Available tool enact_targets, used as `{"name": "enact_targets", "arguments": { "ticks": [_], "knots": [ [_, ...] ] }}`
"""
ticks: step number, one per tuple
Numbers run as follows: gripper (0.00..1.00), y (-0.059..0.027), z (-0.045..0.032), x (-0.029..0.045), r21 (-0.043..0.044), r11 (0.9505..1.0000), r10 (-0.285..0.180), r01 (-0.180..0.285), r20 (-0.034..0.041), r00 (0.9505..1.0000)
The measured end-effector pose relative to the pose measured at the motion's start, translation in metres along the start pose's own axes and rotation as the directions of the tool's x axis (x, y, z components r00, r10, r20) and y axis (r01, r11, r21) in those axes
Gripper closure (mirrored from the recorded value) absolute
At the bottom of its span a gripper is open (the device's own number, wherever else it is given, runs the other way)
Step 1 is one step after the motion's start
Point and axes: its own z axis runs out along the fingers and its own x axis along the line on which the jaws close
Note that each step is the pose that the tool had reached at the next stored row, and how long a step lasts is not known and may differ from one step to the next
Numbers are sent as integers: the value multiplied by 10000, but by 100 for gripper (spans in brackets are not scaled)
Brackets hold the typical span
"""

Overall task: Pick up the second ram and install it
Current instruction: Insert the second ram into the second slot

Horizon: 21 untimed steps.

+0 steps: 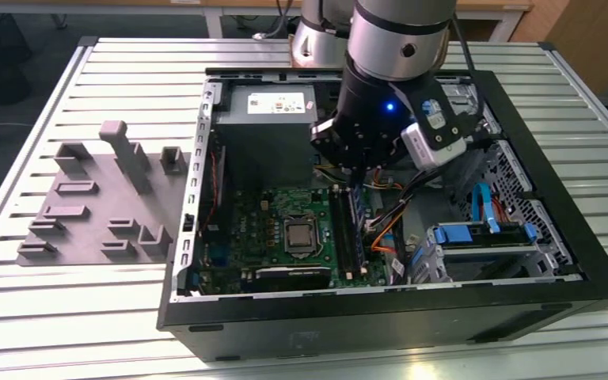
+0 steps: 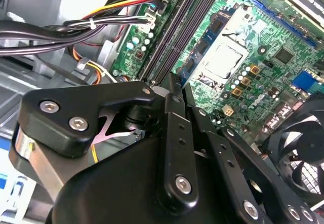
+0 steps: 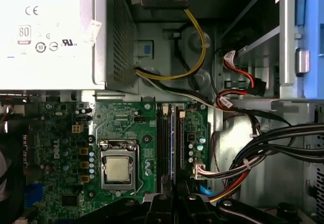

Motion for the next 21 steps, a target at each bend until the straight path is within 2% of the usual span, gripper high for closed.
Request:
{"name": "enact_targets", "arguments": {
  "ticks": [7, 21],
  "knots": [
    [86, -31, 100, 1, 2, 10000, 0, 0, -124, 9999],
    [86, -39, 338, -3, 5, 10000, -1, 1, -157, 9999]
  ]
}}
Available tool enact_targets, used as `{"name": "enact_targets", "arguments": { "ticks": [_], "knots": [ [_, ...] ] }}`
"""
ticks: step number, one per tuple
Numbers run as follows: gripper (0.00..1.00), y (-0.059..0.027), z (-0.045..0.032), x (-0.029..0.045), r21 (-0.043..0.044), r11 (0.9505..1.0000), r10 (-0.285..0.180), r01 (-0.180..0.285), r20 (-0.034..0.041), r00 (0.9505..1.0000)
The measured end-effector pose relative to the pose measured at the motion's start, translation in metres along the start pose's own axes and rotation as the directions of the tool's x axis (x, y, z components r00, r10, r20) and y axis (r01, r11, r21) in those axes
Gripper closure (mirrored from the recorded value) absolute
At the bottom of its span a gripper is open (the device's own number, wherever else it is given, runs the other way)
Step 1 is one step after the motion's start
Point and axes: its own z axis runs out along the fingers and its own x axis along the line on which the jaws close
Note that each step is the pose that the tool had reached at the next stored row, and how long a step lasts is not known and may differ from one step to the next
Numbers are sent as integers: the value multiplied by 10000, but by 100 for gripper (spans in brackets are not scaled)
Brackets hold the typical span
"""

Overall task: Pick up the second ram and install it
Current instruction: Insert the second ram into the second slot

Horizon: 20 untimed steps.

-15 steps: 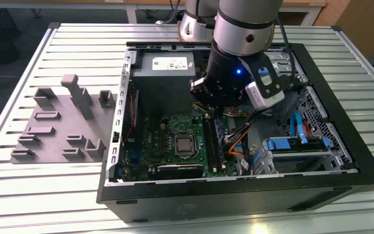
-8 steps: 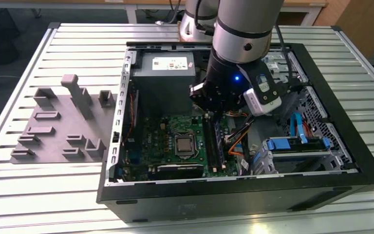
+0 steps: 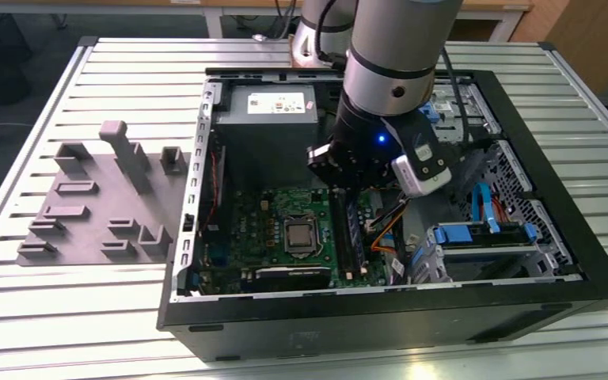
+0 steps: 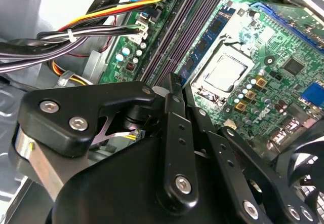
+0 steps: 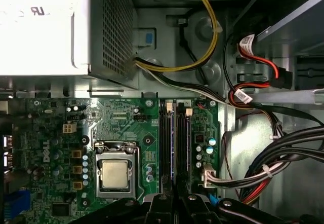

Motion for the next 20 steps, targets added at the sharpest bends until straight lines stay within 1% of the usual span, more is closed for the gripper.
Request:
{"name": "enact_targets", "arguments": {
  "ticks": [20],
  "knots": [
    [86, 1, 249, -7, -1, 10000, 21, -21, -70, 10000]
  ]
}}
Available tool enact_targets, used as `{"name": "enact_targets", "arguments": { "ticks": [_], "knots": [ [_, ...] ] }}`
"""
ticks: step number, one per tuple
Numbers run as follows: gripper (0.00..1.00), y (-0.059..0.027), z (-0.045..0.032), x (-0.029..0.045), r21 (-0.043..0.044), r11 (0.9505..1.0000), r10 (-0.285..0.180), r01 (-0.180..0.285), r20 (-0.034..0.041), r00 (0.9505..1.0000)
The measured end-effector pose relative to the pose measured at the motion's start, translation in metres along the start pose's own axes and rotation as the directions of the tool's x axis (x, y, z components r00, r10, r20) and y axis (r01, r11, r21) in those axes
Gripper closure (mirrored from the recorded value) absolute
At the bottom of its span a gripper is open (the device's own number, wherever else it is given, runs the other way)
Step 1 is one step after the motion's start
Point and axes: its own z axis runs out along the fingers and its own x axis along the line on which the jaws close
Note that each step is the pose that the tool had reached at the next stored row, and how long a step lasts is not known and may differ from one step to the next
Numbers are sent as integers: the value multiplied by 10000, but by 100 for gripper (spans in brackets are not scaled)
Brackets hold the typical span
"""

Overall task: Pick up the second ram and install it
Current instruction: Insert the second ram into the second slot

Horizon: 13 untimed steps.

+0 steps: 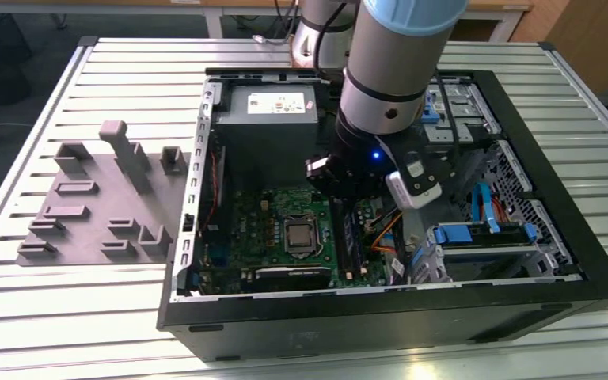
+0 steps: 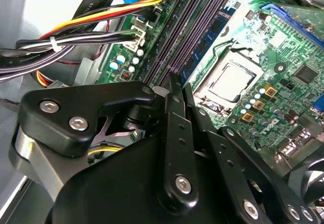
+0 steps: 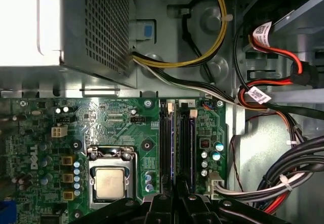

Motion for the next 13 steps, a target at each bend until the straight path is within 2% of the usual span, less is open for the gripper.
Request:
{"name": "enact_targets", "arguments": {
  "ticks": [4, 13],
  "knots": [
    [86, -6, 29, -1, 1, 10000, 3, -3, -12, 10000],
    [86, -6, 30, -1, 2, 10000, 2, -2, -14, 10000]
  ]
}}
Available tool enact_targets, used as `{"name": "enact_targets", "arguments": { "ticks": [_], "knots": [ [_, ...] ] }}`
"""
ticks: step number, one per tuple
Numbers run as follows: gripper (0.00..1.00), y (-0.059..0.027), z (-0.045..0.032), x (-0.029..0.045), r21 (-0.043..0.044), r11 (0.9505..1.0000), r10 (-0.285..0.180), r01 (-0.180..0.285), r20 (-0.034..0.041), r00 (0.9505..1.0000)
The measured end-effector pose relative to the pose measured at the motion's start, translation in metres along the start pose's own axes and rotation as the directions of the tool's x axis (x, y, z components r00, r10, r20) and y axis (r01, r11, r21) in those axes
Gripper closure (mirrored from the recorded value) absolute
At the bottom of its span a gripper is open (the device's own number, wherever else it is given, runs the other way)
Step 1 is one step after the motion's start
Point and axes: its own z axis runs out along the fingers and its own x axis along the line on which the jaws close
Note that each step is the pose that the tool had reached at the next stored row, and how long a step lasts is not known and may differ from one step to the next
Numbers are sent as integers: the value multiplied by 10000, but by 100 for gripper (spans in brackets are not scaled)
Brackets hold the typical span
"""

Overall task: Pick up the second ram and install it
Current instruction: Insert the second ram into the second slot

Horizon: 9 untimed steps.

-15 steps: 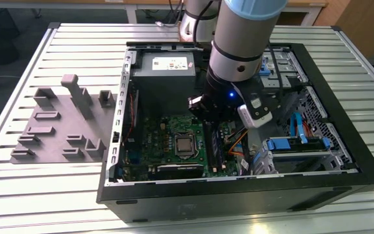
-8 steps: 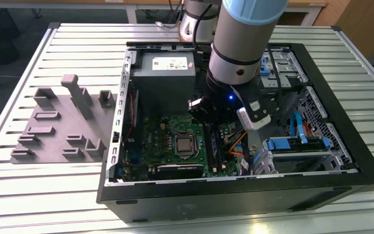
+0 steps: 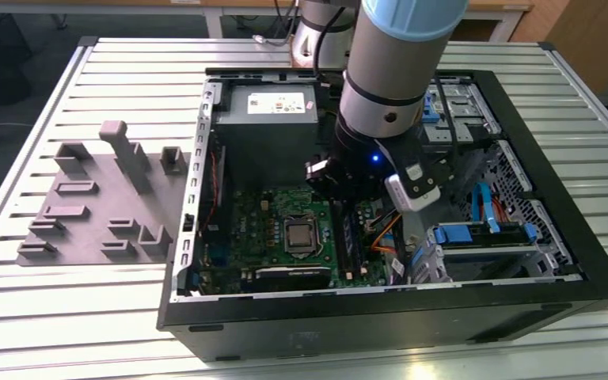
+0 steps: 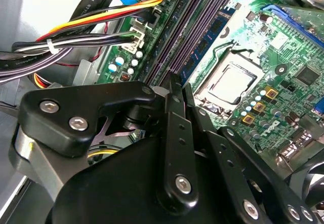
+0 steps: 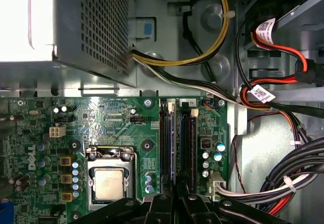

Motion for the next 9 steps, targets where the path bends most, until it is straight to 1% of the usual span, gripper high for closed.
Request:
{"name": "enact_targets", "arguments": {
  "ticks": [1, 3, 9],
  "knots": [
    [86, -2, 1, 0, -10, 10000, 0, 0, -1, 10000],
    [86, -14, 4, -1, -65, 10000, -4, 4, -1, 10000],
    [86, -83, 37, -2, -135, 9999, -5, 5, -3, 10000]
  ]
}}
